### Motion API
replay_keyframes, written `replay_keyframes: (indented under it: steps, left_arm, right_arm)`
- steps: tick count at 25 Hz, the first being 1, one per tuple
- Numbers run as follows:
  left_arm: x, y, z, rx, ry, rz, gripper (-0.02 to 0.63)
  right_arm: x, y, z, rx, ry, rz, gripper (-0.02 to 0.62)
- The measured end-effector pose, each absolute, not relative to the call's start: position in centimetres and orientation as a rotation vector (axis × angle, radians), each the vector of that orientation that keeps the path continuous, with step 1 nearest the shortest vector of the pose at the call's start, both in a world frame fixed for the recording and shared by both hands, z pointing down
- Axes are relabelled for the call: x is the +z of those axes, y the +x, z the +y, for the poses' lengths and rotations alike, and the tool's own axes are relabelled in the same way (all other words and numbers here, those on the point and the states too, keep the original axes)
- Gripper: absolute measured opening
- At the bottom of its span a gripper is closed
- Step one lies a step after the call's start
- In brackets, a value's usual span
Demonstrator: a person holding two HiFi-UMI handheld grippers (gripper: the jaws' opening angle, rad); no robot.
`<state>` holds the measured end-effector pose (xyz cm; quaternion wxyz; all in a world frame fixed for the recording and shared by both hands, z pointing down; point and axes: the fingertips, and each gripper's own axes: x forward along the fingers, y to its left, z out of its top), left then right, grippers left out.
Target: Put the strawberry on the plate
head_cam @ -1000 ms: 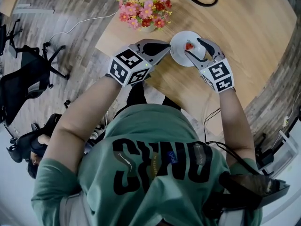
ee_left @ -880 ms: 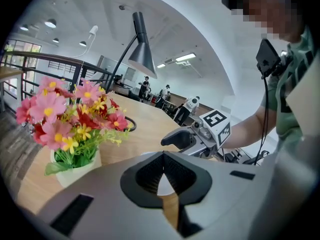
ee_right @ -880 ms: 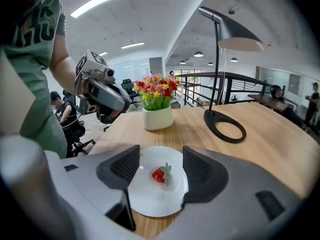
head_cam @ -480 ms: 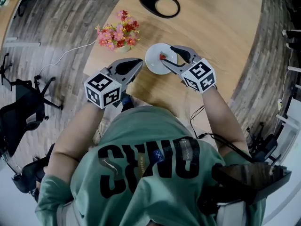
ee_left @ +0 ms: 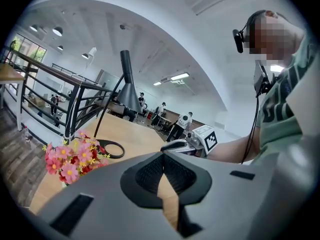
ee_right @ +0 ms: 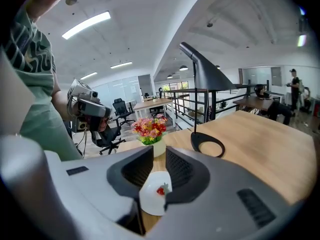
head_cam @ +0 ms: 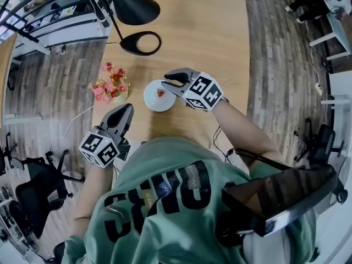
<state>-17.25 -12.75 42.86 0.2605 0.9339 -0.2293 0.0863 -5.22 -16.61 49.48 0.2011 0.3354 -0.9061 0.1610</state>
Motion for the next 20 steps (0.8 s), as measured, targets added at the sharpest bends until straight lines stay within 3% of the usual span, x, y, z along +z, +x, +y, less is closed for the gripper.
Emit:
replay_keyframes:
  steps: [8, 20]
  left_arm:
    - [39.0, -17.8, -11.5, 0.193, 2.632, -0.619, 0.005]
    - [34.0, -21.6, -12.1, 0.063, 2.681, -0.701, 0.005]
  right_arm:
    - [46.7, -4.7, -16.1, 0.417, 0.989, -2.537, 0.009]
    - [41.4, -6.4, -15.8, 0.35, 0.989, -2.589, 0.008]
